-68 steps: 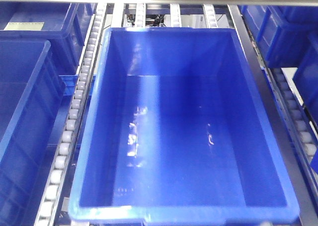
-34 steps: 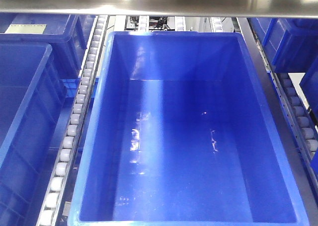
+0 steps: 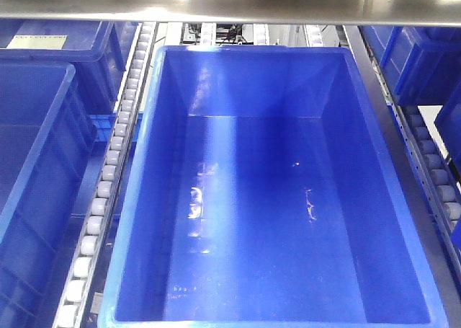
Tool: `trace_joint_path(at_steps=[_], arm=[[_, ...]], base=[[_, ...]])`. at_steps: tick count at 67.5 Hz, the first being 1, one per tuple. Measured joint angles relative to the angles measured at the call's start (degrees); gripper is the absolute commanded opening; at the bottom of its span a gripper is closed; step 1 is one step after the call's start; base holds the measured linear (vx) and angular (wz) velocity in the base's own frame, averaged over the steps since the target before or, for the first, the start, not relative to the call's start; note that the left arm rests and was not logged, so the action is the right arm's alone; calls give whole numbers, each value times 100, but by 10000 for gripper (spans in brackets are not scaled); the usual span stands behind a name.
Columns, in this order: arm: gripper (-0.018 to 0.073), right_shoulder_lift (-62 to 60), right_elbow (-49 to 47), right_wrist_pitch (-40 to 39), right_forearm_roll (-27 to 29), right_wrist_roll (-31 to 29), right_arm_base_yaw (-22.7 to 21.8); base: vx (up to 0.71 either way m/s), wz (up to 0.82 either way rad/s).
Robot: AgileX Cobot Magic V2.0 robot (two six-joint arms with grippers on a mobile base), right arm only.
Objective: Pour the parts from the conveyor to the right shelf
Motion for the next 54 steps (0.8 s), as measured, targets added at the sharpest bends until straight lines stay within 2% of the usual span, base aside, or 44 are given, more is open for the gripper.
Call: trace_joint_path(at_steps=[10,24,31,43,54], arm=[[-6,0,0,-98,0,0,0],[-6,6,0,-1119,-20,-167,0],[-6,225,-44,-1280,91,-179,0],[-6,1345,-707,-312,195,-179,233],[-6,2994,-2090,1084,408,-347,408]], base=[[0,0],[0,0],[0,0],[0,0],[0,0]])
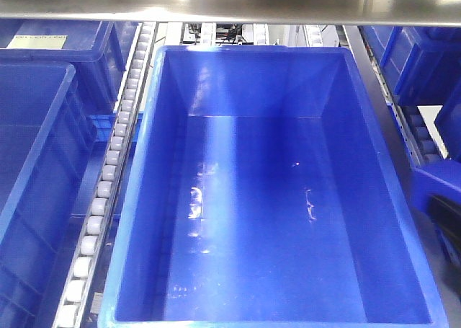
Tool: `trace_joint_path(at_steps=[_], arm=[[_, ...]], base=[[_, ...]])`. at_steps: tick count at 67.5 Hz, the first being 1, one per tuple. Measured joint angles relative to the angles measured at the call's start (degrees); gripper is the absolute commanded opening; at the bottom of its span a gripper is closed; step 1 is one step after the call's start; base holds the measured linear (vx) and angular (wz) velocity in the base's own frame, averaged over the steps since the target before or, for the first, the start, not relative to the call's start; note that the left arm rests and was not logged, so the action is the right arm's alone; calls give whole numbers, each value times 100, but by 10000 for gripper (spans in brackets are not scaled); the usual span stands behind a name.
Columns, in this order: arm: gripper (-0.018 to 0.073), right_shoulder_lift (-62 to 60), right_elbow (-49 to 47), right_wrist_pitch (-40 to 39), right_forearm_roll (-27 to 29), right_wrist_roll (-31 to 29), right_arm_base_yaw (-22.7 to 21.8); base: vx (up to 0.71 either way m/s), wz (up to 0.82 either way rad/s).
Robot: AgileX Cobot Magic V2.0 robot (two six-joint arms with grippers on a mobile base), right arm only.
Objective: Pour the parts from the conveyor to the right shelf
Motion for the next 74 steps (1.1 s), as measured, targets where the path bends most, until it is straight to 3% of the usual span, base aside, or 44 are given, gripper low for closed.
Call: trace_joint_path(at_steps=[13,26,43,74], arm=[[-6,1731,-1645,1335,389,-710,270],[-6,3247,-2612,2226,490,-833,649],[-6,5057,-3388,2481,467,-832,978],[-1,7210,-4171,2465,460,-731,985]], base=[[0,0],[0,0],[0,0],[0,0]])
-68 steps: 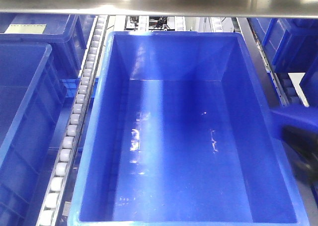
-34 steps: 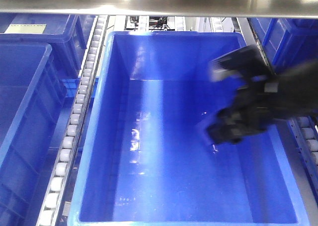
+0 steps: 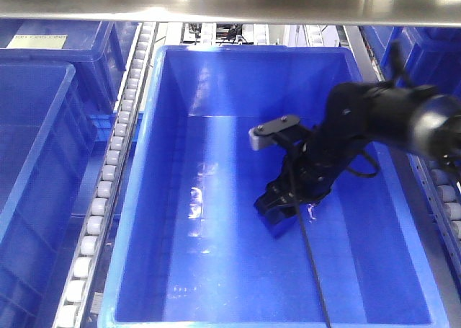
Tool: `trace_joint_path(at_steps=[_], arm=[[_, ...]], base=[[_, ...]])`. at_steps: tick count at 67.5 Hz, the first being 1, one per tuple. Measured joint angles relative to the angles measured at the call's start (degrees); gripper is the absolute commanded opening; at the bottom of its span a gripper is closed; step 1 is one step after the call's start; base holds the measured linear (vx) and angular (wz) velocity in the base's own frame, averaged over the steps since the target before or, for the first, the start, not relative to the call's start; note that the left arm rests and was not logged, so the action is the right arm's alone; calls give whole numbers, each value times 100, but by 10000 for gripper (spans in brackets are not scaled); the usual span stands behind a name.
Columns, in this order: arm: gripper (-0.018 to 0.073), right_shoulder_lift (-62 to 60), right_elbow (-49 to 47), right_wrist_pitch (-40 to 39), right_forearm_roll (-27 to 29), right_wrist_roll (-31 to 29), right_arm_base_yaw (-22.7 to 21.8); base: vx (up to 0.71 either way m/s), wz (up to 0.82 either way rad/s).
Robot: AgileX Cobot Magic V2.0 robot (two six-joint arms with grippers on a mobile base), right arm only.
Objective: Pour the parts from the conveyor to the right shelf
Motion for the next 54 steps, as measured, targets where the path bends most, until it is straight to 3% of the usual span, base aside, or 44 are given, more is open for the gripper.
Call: trace_joint_path(at_steps=[9,16,40,54], arm=[[38,256,-51,-49,0,46,0],[122,348,-75,-82,0,65,0],[561,359,-95,-107,-110,73,0],[588,359,-221,-45,-111,73,0]], base=[[0,0],[0,0],[0,0],[0,0]])
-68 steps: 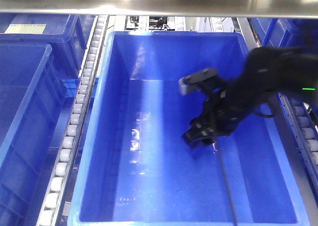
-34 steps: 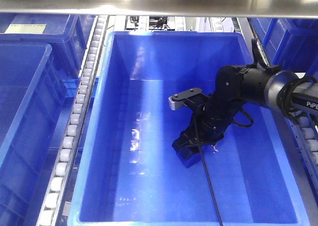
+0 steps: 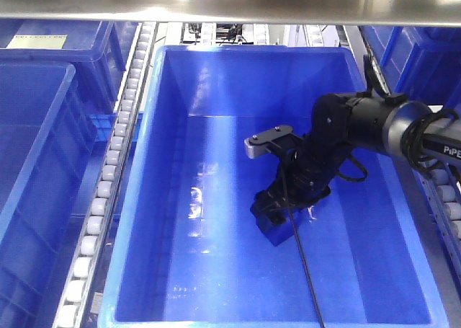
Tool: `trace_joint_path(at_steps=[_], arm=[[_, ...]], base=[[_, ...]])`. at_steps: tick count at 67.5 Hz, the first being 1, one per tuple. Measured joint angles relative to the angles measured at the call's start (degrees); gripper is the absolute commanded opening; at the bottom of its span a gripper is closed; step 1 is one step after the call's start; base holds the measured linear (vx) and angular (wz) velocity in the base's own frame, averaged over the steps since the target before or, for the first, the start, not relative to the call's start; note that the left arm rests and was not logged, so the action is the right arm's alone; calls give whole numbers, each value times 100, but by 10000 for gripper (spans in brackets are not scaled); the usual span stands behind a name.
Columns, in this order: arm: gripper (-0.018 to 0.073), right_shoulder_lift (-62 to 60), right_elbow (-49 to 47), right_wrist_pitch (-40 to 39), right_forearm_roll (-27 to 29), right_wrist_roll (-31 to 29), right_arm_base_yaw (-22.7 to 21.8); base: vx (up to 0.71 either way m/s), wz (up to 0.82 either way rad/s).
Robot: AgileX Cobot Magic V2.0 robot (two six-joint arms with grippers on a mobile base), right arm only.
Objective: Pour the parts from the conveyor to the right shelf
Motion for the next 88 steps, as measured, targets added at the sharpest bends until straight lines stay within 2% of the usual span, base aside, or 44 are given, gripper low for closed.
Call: trace_joint_path(at_steps=[11,20,25,33,36,66,78,88], arm=[[543,-19,-308,131,155,13,0],[426,-210,-339,-50,262,171,0],[308,-459,-218,-377,282,323,0],[50,-962,227,-1013,289,469,0],[-17,-1199,470,-1290,302,489,0],[-10,-3793,3244,-3673,346,520,0],[-10,-4721,3851,-3838,352,520,0],[-10,-5054,3945,-3785,352,520,0]], base=[[0,0],[0,0],[0,0],[0,0],[0,0],[0,0],[0,0],[0,0]])
